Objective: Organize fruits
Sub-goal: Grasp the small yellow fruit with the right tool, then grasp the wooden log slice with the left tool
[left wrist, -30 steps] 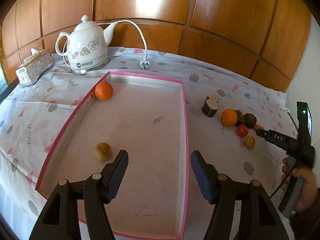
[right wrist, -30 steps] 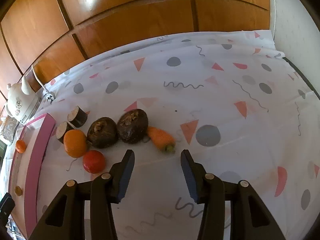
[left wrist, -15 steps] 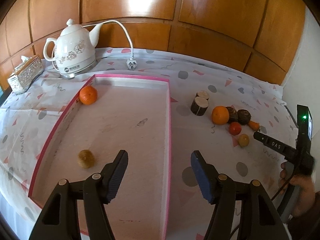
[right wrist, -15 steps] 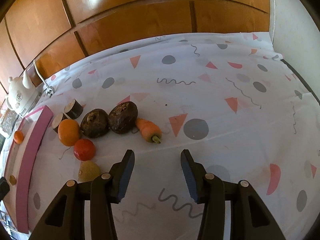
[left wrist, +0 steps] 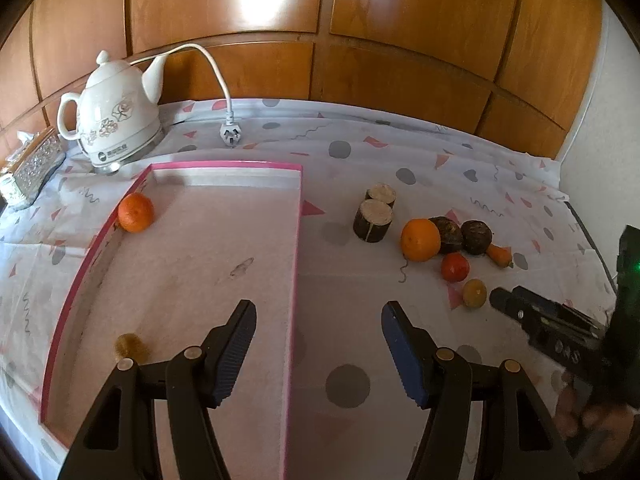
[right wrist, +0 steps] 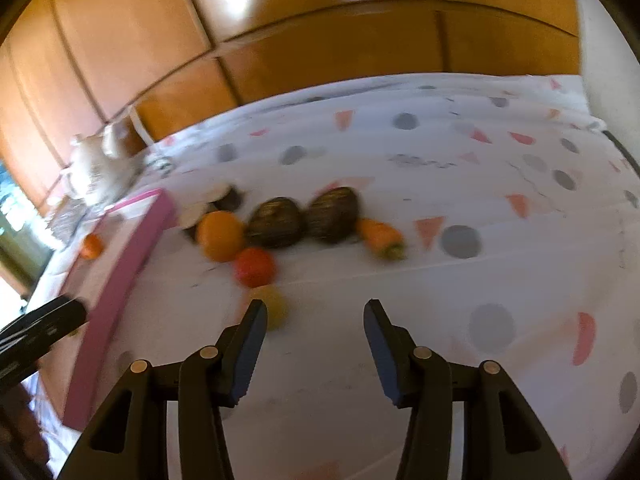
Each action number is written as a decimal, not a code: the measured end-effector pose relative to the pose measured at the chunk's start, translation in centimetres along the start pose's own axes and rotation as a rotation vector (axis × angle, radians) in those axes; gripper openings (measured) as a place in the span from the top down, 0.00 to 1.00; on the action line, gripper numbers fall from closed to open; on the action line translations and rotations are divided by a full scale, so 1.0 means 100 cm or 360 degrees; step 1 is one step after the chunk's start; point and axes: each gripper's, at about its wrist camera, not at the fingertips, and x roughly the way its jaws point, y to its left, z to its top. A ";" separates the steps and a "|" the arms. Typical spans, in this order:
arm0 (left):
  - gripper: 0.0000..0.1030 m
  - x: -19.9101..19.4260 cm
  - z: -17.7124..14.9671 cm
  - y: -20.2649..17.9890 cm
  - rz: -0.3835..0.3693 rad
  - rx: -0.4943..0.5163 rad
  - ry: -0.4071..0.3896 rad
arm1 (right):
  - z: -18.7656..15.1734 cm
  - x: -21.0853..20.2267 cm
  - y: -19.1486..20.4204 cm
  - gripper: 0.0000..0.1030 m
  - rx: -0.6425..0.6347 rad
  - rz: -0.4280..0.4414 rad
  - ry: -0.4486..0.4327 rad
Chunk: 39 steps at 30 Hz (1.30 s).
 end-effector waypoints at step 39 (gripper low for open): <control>0.59 0.124 0.089 -0.047 -0.0143 0.0000 0.0283 | -0.004 0.033 0.011 0.75 -0.0105 0.0141 0.0013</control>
